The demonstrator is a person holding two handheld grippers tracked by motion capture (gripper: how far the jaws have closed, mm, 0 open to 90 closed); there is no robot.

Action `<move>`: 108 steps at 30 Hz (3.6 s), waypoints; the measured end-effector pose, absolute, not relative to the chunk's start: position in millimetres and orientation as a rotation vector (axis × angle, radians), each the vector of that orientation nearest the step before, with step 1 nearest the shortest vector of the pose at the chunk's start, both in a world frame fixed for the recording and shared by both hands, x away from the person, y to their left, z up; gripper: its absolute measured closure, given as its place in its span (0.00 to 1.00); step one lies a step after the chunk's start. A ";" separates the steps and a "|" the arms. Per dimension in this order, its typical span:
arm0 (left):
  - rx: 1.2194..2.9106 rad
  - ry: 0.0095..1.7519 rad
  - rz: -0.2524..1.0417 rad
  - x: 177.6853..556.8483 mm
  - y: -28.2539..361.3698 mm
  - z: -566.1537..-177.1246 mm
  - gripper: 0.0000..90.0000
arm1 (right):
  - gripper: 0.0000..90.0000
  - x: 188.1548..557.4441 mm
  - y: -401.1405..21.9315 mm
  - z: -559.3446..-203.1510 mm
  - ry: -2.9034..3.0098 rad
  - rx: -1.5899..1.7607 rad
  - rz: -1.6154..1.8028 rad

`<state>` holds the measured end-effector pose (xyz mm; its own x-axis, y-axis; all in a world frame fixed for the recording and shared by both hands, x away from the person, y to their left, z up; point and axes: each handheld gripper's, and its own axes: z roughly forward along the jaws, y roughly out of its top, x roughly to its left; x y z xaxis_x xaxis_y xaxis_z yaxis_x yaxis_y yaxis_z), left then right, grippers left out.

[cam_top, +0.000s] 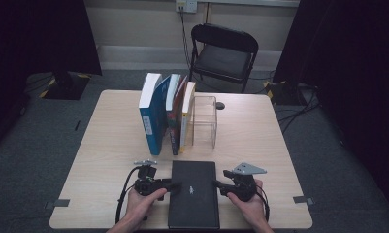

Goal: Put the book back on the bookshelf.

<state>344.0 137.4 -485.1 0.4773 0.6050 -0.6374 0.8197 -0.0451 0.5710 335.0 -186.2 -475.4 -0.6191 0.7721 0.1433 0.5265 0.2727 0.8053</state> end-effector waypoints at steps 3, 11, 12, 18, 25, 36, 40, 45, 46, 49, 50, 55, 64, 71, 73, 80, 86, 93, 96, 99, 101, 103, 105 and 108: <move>1.717 1.217 -0.314 344.9 142.6 -484.7 0.54 | 0.46 335.1 -186.4 -475.5 2.271 1.193 1.269; 1.680 1.192 -0.368 341.1 145.4 -482.3 0.55 | 0.46 335.2 -186.1 -475.1 2.270 1.195 1.267; 1.676 1.177 -0.389 339.1 144.6 -481.9 0.55 | 0.46 335.2 -186.2 -475.2 2.270 1.195 1.268; 1.718 1.150 -0.409 332.2 130.7 -482.4 0.55 | 0.46 335.1 -186.5 -475.2 2.265 1.195 1.272; 1.712 1.149 -0.436 334.9 127.7 -482.0 0.53 | 0.46 335.0 -186.8 -475.4 2.267 1.199 1.273; 1.741 1.176 -0.297 332.6 132.7 -477.7 0.53 | 0.45 333.9 -186.9 -475.4 2.269 1.203 1.273; 1.730 1.218 -0.224 331.6 139.1 -476.1 0.49 | 0.45 333.9 -186.9 -475.5 2.269 1.204 1.272; 1.704 1.238 -0.289 339.7 147.4 -483.2 0.49 | 0.44 334.3 -187.0 -475.8 2.269 1.207 1.272; 1.704 1.238 -0.289 339.7 147.4 -483.2 0.49 | 0.44 334.3 -187.0 -475.8 2.269 1.207 1.272; 1.692 1.239 -0.383 340.7 141.7 -489.8 0.49 | 0.44 333.9 -186.6 -475.6 2.265 1.206 1.268; 1.706 1.244 -0.366 338.7 139.7 -488.5 0.48 | 0.44 333.9 -186.6 -475.6 2.266 1.206 1.268; 1.593 1.280 -0.468 342.5 150.7 -493.2 0.54 | 0.44 334.2 -186.8 -475.8 2.267 1.203 1.271; 1.587 1.210 -0.506 338.3 152.9 -487.0 0.55 | 0.44 333.7 -186.6 -475.1 2.265 1.209 1.268; 1.592 1.229 -0.551 331.4 151.3 -488.4 0.55 | 0.44 332.7 -186.4 -474.8 2.267 1.210 1.266; 1.594 1.221 -0.555 331.3 151.4 -488.1 0.55 | 0.43 332.2 -186.8 -474.9 2.269 1.207 1.268; 1.580 1.218 -0.560 339.7 146.8 -489.1 0.54 | 0.43 331.7 -188.1 -474.4 2.265 1.219 1.258; 1.574 1.216 -0.550 348.2 141.0 -491.3 0.53 | 0.46 330.8 -189.4 -474.3 2.287 1.224 1.270; 1.640 1.188 -0.564 339.3 128.8 -490.5 0.52 | 0.46 327.5 -189.9 -473.8 2.315 1.204 1.276; 1.650 1.185 -0.568 344.8 123.2 -491.6 0.53 | 0.47 328.2 -190.0 -473.9 2.322 1.210 1.280; 1.669 1.167 -0.571 352.6 117.1 -491.5 0.52 | 0.47 328.4 -190.2 -474.1 2.323 1.217 1.284; 1.649 1.169 -0.595 357.7 115.1 -494.8 0.54 | 0.47 329.0 -190.2 -474.4 2.326 1.218 1.290; 1.654 1.153 -0.599 361.4 114.0 -496.4 0.58 | 0.47 329.0 -190.0 -474.3 2.324 1.218 1.291; 1.667 1.149 -0.592 364.0 110.4 -494.9 0.58 | 0.47 329.3 -190.2 -474.5 2.327 1.217 1.294; 1.666 1.148 -0.580 365.6 101.9 -493.1 0.54 | 0.47 329.9 -190.8 -474.6 2.330 1.215 1.296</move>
<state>365.6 101.9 -493.1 0.4367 0.4145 -0.7984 0.8886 -0.0603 0.4547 329.9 -190.8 -474.6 -0.6380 0.7447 0.1959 0.5592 0.2731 0.7828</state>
